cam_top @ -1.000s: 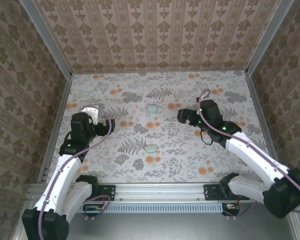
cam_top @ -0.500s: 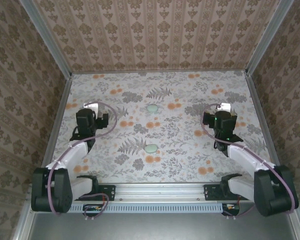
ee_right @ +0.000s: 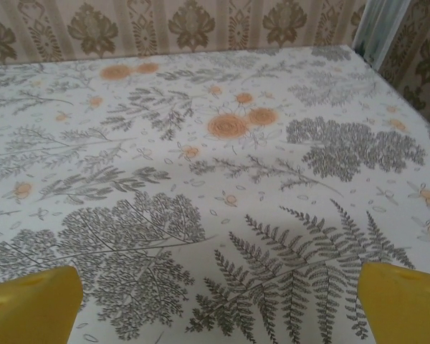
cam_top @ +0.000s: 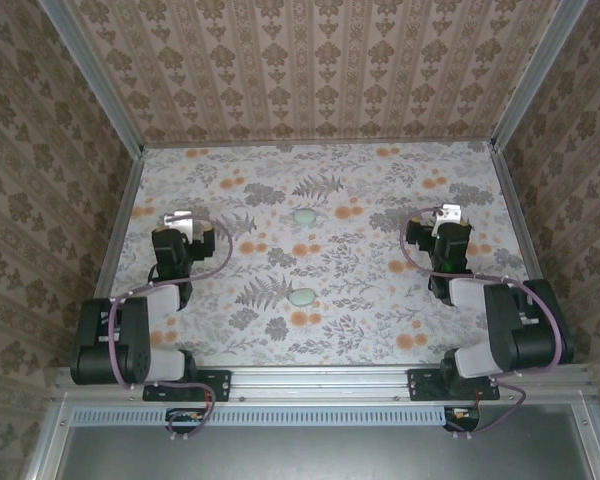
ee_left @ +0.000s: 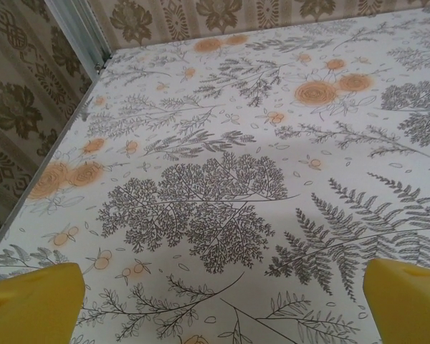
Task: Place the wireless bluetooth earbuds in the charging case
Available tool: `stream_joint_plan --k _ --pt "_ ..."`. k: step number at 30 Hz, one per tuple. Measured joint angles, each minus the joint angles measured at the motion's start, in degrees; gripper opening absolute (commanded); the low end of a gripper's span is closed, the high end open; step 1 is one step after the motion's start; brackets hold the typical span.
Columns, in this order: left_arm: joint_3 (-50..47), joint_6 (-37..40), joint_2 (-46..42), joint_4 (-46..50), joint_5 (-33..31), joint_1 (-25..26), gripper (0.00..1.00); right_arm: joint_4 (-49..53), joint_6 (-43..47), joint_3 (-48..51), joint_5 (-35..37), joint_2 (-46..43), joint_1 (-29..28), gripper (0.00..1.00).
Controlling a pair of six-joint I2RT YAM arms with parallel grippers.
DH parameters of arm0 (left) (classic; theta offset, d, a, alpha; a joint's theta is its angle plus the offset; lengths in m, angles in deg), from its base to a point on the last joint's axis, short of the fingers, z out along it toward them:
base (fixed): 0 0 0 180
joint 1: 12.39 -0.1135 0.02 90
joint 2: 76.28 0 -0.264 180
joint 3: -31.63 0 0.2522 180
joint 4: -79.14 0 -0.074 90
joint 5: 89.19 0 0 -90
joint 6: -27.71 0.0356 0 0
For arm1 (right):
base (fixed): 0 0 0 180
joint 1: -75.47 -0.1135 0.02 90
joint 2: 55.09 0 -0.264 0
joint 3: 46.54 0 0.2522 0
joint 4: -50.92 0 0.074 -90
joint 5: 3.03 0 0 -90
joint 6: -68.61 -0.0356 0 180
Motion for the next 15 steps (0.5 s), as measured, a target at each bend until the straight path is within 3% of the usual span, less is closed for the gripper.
stream_joint_plan --k 7,15 --pt "-1.5 -0.7 6.7 -8.2 1.9 -1.0 1.00 -3.5 -0.4 0.7 -2.6 4.1 0.7 1.00" --pt "2.3 -0.7 9.3 -7.1 2.8 -0.9 1.00 -3.6 -0.4 0.2 -3.4 4.1 0.7 1.00"
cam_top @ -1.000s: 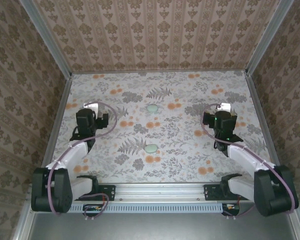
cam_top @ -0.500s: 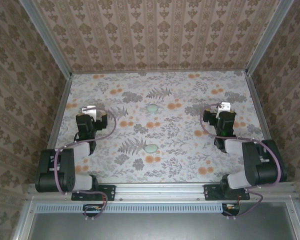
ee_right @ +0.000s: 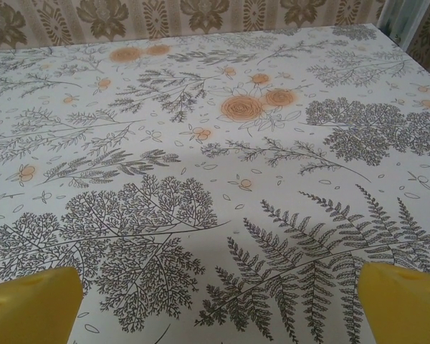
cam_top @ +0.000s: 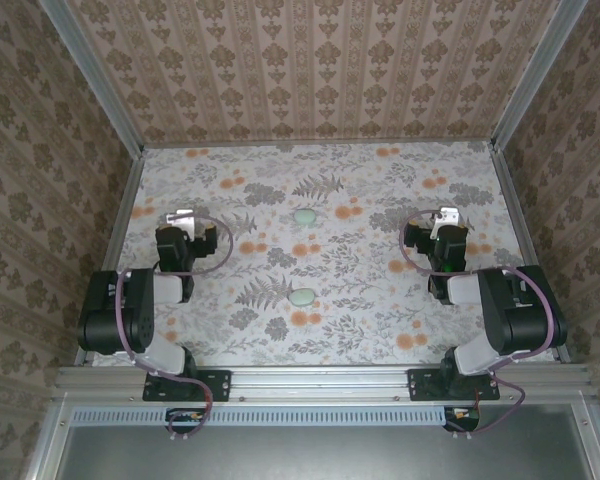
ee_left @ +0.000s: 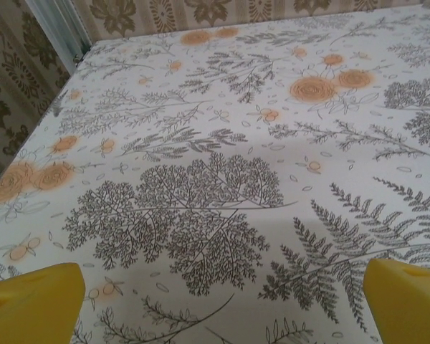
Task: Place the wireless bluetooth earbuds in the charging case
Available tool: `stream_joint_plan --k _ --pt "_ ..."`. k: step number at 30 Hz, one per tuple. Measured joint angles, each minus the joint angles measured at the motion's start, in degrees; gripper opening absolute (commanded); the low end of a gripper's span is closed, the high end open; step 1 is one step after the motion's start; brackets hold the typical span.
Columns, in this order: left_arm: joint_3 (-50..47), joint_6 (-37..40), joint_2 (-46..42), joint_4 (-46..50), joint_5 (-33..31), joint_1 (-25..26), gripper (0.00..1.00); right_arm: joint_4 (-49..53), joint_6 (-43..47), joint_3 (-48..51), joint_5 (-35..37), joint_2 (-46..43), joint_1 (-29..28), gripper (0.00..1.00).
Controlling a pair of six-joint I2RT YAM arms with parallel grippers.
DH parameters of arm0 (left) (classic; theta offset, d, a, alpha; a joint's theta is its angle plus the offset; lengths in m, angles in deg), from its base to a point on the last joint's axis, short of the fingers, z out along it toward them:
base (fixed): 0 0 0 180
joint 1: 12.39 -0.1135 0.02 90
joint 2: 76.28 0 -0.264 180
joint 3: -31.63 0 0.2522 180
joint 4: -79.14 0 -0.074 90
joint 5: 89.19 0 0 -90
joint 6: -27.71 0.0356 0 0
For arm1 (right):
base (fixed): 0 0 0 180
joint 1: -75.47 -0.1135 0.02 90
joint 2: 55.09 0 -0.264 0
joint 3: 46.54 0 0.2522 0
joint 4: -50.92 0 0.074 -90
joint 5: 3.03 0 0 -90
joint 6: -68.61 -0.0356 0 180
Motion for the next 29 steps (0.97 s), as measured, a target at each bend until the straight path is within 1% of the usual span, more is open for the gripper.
stream_joint_plan --k 29 --pt "0.0 0.0 0.0 0.2 0.4 0.0 1.00 0.3 1.1 -0.9 -1.5 0.0 -0.9 1.00"
